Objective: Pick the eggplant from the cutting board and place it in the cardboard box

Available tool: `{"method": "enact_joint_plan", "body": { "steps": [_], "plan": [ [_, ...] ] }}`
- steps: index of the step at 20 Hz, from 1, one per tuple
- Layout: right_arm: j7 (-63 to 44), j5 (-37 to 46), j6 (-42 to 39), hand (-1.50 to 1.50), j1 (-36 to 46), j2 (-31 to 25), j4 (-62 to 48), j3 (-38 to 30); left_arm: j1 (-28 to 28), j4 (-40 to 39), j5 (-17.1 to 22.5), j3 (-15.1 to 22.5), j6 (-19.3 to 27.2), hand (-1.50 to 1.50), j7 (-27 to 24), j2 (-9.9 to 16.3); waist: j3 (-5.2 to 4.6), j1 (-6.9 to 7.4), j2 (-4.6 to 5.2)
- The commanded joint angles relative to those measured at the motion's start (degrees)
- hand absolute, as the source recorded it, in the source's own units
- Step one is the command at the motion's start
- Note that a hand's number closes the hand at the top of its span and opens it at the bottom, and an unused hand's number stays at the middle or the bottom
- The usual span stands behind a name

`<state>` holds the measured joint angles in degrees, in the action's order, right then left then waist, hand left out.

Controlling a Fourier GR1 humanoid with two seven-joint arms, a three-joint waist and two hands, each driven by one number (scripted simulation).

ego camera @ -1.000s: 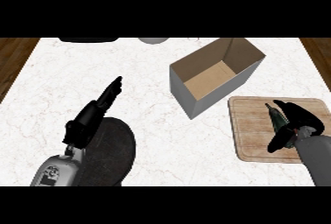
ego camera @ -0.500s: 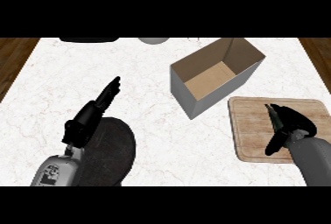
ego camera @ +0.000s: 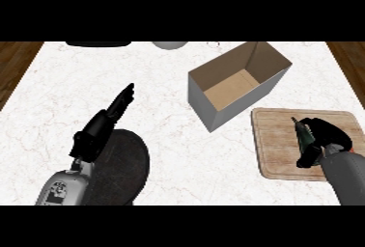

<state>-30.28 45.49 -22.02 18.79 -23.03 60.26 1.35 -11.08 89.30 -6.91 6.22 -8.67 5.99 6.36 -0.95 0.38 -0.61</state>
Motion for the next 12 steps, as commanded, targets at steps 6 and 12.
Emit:
{"method": "enact_joint_plan", "body": {
  "steps": [6, 12],
  "plan": [
    [6.69, 5.68, 8.75, 1.5, 1.67, 1.21, -8.47, 1.3, -0.71, -1.85, -1.03, 0.27, 0.12, 0.0, -1.95, -1.55, 0.98, 0.14, 0.75],
    [35.47, 8.9, 7.0, 1.5, 3.05, 3.91, 14.26, 23.38, -0.63, -3.1, -0.94, 1.91, -0.91, 0.0, -2.39, -2.01, 1.09, 3.63, -0.32]
  ]
}}
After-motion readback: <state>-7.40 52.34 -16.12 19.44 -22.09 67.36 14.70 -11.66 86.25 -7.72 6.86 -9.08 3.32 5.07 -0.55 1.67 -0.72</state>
